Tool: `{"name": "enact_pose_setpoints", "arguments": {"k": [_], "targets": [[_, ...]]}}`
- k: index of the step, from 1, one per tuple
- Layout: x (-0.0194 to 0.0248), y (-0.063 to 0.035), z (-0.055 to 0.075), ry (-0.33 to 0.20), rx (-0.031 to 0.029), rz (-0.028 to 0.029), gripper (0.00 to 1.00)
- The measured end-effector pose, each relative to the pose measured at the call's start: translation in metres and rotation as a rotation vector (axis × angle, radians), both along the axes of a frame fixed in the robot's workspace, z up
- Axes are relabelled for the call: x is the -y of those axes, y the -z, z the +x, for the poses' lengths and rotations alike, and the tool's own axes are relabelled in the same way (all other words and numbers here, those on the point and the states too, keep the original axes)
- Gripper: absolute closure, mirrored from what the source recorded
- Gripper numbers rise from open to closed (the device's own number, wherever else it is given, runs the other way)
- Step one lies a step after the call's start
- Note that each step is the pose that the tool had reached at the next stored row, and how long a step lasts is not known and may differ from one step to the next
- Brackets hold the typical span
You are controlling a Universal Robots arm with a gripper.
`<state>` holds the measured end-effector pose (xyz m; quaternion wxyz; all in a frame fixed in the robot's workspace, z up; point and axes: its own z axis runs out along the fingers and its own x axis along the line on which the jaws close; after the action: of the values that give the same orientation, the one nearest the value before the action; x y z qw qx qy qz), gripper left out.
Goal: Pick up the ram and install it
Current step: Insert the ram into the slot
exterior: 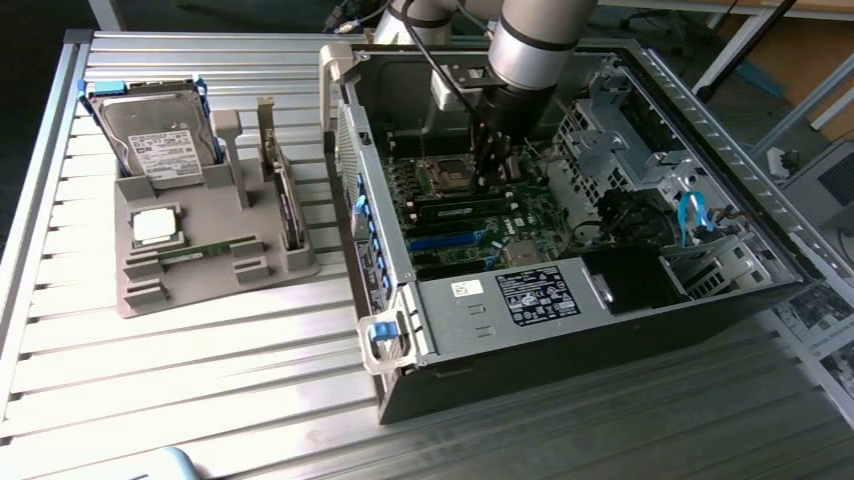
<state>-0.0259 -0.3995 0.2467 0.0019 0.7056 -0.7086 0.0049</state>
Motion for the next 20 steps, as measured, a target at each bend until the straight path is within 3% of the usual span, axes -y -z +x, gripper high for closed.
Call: {"name": "enact_pose_setpoints", "arguments": {"k": [20], "targets": [[-0.0004, 0.0000, 0.030, 0.000, -0.0002, -0.0062, 0.89]]}}
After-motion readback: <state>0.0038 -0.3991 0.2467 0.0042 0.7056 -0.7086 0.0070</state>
